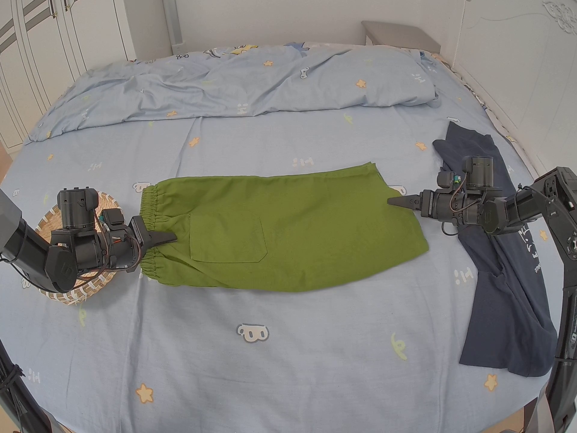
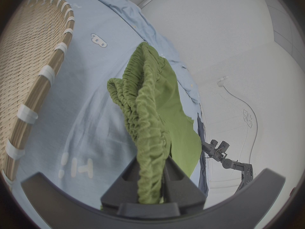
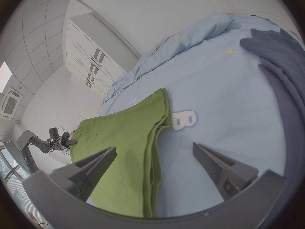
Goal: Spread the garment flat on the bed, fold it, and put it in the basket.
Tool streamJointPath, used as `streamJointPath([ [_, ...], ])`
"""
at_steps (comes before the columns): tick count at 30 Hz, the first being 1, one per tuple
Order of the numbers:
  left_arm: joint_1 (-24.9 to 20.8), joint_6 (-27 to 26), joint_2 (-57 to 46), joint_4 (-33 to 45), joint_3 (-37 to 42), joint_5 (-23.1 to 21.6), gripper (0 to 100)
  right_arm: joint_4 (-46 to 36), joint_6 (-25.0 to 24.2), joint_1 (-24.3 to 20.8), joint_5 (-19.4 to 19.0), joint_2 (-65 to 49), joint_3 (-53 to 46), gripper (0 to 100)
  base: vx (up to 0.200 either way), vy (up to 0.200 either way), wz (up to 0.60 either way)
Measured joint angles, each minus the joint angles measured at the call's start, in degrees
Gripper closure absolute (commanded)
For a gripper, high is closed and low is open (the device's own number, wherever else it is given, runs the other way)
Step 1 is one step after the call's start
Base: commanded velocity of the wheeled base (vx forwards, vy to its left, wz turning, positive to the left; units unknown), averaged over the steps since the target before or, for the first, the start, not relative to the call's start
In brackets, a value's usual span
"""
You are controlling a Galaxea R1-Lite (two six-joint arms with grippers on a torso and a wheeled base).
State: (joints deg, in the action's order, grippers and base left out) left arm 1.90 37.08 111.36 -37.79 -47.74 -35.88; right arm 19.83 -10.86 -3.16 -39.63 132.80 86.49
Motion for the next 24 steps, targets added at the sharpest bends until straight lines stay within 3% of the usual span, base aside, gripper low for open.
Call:
streamJointPath([
  [7, 0.0, 0.0, 0.0, 0.0, 0.0, 0.0, 100, 1.8, -0.3, -1.5, -0.1, 1.6, 0.5, 0, 0.0, 0.0, 0.0],
  [8, 0.0, 0.0, 0.0, -0.1, 0.0, 0.0, 100, 2.0, -0.4, -1.7, -0.1, 1.8, 0.5, 100, 0.0, 0.0, 0.0],
  [18, -0.1, 0.0, 0.0, -0.2, 0.0, 0.0, 100, 1.8, -1.2, -1.6, -0.2, 2.5, 0.6, 100, 0.0, 0.0, 0.0],
  [24, 0.0, 0.0, 0.2, 0.1, -0.2, 0.0, 100, 1.8, -4.4, -1.2, -2.2, -0.1, -0.6, 100, 0.0, 0.0, 0.0],
])
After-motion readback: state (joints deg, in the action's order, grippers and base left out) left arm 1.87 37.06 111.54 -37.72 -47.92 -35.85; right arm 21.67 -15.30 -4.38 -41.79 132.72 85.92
